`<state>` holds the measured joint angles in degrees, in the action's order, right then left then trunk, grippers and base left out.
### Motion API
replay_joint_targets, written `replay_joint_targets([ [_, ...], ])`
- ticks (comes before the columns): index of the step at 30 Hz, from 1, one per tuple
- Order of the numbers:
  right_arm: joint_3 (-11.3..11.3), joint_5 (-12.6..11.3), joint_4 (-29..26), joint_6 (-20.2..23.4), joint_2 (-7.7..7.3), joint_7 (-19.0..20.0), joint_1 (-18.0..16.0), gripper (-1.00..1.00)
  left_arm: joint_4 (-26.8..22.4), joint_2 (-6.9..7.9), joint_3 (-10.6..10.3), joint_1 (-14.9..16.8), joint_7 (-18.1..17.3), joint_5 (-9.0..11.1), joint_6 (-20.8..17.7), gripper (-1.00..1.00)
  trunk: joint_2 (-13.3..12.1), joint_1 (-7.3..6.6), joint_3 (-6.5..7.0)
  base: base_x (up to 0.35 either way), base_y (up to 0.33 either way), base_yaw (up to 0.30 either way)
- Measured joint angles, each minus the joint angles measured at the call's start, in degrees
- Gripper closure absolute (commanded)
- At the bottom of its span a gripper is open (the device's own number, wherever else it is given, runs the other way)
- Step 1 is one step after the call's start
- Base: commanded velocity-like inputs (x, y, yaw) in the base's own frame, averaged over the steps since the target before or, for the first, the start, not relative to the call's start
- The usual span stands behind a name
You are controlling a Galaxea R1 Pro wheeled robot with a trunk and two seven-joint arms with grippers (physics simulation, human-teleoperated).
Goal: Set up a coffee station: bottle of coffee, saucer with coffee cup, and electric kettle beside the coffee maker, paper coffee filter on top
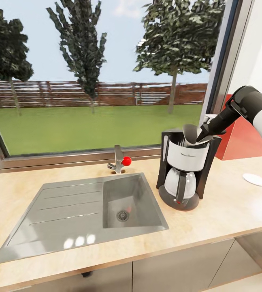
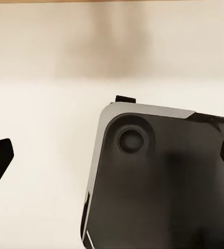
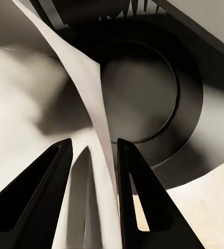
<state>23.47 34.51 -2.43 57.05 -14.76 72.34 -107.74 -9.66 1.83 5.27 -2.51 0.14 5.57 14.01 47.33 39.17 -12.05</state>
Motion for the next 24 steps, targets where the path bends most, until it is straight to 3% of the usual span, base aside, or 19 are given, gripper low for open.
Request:
replay_joint_targets([
  [24, 0.00, 0.00, 0.00, 0.00, 0.01, 0.01, 0.00, 1.00, 0.00, 0.02, -0.02, 0.00, 0.00, 0.00, 0.00, -1.00, 0.00, 0.00, -0.33, 0.000, 0.000, 0.000],
])
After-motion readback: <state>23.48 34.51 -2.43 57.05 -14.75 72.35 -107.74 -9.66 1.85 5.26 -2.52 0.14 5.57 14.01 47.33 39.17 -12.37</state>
